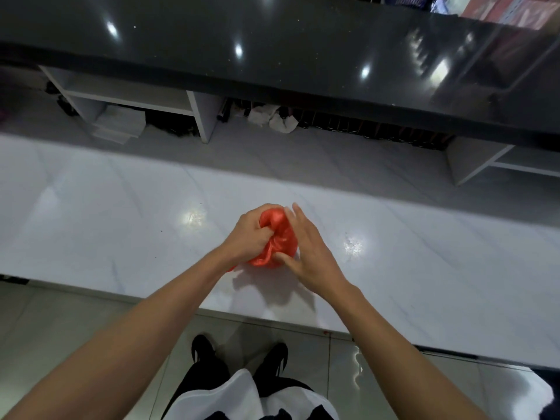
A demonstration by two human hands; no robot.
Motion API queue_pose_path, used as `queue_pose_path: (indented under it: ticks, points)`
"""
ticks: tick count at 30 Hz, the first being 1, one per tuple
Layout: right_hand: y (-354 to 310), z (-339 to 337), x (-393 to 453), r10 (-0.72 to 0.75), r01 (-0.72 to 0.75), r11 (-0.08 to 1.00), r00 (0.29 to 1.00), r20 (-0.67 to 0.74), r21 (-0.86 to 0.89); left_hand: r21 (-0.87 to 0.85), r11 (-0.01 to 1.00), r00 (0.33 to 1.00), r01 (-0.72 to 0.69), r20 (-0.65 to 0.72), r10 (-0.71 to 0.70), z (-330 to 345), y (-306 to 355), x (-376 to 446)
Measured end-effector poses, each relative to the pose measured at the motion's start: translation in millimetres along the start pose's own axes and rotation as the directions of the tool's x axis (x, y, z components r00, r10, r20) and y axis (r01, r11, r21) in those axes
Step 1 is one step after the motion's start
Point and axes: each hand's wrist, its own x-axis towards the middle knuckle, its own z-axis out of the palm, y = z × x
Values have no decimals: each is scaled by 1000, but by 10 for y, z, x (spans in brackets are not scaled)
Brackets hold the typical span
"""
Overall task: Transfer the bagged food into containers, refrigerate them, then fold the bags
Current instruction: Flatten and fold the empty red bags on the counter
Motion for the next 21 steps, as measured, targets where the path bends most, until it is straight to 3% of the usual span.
queue_pose_path:
  ticks: [3,9,13,16,21]
  points:
    - [-5,-1,33,-26,23,996,999,38,82,-47,997,998,56,32,-55,47,4,3]
    - [34,231,8,47,-15,991,968,-247,133,-214,963,985,162,-30,-172,250,55,-38]
    - [67,254,55,152,-105,982,937,-315,159,-358,908,957,216,-106,-269,420,23,-63]
    - [83,287,125,291,-225,948,897,-333,224,-345,924,962,164,-149,-227,558,-137,-103]
    - [40,352,240,434,-338,894,816,-382,294,-174,984,969,26,-236,-67,667,-277,-214]
